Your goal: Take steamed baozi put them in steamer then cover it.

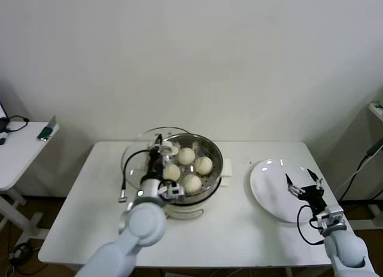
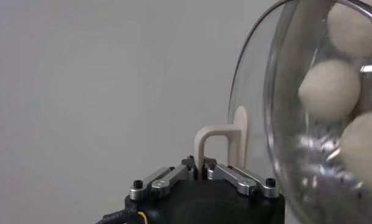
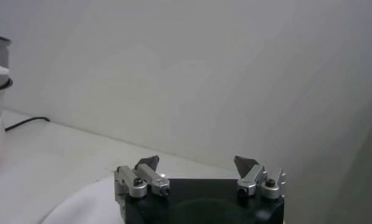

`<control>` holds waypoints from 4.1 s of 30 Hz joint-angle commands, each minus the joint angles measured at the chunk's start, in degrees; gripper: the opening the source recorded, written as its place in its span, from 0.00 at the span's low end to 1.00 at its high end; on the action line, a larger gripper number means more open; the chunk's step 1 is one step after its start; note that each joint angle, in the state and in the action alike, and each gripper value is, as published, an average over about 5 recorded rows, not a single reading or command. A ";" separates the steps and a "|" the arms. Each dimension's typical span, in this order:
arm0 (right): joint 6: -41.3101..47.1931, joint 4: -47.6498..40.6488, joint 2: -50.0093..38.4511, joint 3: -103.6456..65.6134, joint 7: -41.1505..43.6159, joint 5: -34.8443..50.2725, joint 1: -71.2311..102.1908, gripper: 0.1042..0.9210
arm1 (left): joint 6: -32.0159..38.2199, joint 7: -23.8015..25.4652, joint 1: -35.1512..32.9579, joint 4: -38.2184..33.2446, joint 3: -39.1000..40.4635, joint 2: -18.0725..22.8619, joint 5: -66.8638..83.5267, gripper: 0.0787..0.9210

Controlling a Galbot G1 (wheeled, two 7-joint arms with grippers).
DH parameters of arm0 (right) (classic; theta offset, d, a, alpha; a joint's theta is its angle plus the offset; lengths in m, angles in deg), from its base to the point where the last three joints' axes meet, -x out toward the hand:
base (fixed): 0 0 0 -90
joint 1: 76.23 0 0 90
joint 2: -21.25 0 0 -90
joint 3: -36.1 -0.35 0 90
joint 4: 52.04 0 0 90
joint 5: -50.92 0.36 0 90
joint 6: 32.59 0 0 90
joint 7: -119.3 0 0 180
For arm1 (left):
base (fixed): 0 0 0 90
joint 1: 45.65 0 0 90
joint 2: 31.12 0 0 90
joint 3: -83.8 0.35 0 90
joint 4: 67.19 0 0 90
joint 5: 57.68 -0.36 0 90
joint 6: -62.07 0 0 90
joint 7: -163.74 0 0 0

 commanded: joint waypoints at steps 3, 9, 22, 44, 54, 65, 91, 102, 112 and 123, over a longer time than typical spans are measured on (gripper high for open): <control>-0.44 -0.41 1.32 -1.05 0.27 -1.35 -0.05 0.88 | -1.36 -1.56 3.21 7.84 5.51 11.12 -3.01 0.09; -0.61 -0.41 2.02 -0.81 0.24 -1.26 -0.69 0.88 | -0.61 -4.88 3.24 10.50 5.61 11.56 -2.41 0.09; -1.49 -1.31 2.35 0.35 1.32 -1.06 -1.01 0.88 | -0.17 -6.80 4.15 13.40 6.38 10.20 -1.39 0.09; -1.84 -1.91 3.49 0.33 2.26 -0.95 -1.79 0.88 | 1.48 -5.16 4.03 15.22 5.72 9.92 -2.76 0.09; 0.11 -1.48 3.63 0.97 2.70 -0.66 -1.85 0.88 | 2.36 -2.12 3.11 13.13 5.38 8.15 -2.24 0.12; 2.35 -1.27 3.48 1.67 1.94 0.20 -2.52 0.88 | 0.57 -0.02 0.07 0.06 4.07 3.19 1.64 0.48; 2.08 -0.88 3.12 2.68 2.51 -1.23 -2.71 0.88 | 30.86 -36.48 -27.96 -9.86 -33.76 -2.36 50.77 0.88; -0.20 1.90 5.14 1.13 3.45 -1.05 0.21 0.88 | 54.82 -34.61 -36.68 8.79 -47.84 6.74 80.11 0.88; -2.61 2.98 4.59 0.68 3.11 0.30 1.02 0.88 | 59.00 -25.86 -35.77 15.08 -49.21 8.70 85.30 0.88; -3.19 5.69 5.27 1.68 2.41 -0.18 2.03 0.88 | 59.33 -21.10 -36.46 11.74 -49.93 8.90 85.14 0.88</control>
